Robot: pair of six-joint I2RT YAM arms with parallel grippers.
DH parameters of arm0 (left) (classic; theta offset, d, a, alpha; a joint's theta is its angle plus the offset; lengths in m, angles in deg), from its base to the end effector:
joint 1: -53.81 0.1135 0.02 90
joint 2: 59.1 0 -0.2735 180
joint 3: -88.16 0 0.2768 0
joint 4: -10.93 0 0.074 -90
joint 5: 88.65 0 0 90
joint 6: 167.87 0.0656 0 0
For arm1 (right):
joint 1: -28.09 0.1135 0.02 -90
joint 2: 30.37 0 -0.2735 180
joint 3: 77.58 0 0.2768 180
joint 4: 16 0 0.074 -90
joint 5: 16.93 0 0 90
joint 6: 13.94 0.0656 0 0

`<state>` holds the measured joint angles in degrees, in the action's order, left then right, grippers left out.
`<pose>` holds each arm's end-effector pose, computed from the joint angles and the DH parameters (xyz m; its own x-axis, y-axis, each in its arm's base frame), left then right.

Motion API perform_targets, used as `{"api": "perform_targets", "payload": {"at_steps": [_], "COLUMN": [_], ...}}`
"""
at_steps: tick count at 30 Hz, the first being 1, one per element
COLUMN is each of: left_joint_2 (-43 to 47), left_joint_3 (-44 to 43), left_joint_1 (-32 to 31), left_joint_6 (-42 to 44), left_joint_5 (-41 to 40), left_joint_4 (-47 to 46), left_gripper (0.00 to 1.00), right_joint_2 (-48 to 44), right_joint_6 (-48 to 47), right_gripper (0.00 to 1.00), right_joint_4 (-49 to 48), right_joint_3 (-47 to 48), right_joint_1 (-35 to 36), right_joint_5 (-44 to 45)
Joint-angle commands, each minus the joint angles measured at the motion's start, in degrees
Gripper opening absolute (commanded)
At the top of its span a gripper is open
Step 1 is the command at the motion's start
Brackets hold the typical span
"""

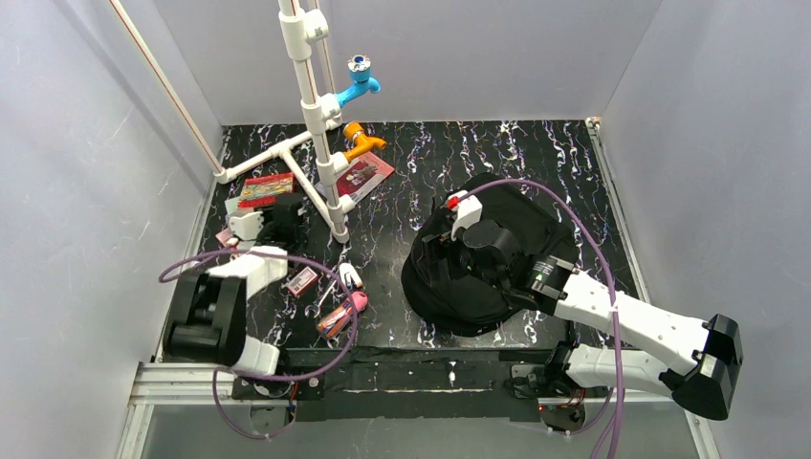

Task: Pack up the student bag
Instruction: Pick up the book from the center of the board.

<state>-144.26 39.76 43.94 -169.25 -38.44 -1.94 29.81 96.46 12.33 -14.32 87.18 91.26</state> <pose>0.3347 -0.0156 0.1700 0.4543 -0.8587 -0.2371 -0.3882 0.0488 -0.9203 0.1633 0.2329 0.3075 -0.4389 -0.0885 -0.8941 -0.5517 0.8120 0.1905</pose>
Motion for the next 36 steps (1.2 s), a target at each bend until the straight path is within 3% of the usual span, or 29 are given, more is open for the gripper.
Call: {"api": "perform_targets", "payload": {"at_steps": [1,3,5,11,16,20,24,31,36], "left_joint_2": [14.06,18.94,24.3,43.65,52.67,52.84,51.91,49.46,50.23], "left_joint_3": [-1.66,-4.93,-6.18,-6.92,-11.2,-16.59,-21.19,-27.38,-27.31], "left_joint_1": [0.2,0.09,0.04,0.25,0.29,0.29,0.29,0.29,0.29], "left_joint_6": [2.09,3.27,7.85,23.96,31.52,33.74,31.4,28.05,25.04], "left_joint_5": [-0.39,-0.16,-0.04,4.28,7.03,13.09,19.82,32.4,39.56], "left_joint_4": [24.91,38.49,45.63,57.46,67.26,73.07,79.2,85.47,86.74], "left_gripper": [0.0,0.0,0.0,0.0,0.0,0.0,0.0,0.0,0.0], "right_joint_2": [-2.1,-1.9,-1.24,0.6,3.57,6.15,8.35,14.99,24.1], "right_joint_6": [-1.72,-1.84,-1.77,-4.64,-6.08,-7.87,-14.5,-30.51,-37.62], "right_gripper": [0.98,0.98,0.98,0.98,0.98,0.98,0.98,0.98,0.98], "right_joint_4": [-0.21,-0.07,0.64,2.75,2.86,-1.35,-9.62,-38.27,-46.85], "right_joint_3": [1.69,1.68,2.08,2.79,4.1,4.93,4.59,0.75,4.66], "right_joint_1": [-0.29,-0.38,-0.38,-0.38,-0.38,0.98,8.64,17.92,20.46], "right_joint_5": [1.76,1.37,1.22,0.67,-3.72,-10.57,-7.98,-6.27,-6.99]}}
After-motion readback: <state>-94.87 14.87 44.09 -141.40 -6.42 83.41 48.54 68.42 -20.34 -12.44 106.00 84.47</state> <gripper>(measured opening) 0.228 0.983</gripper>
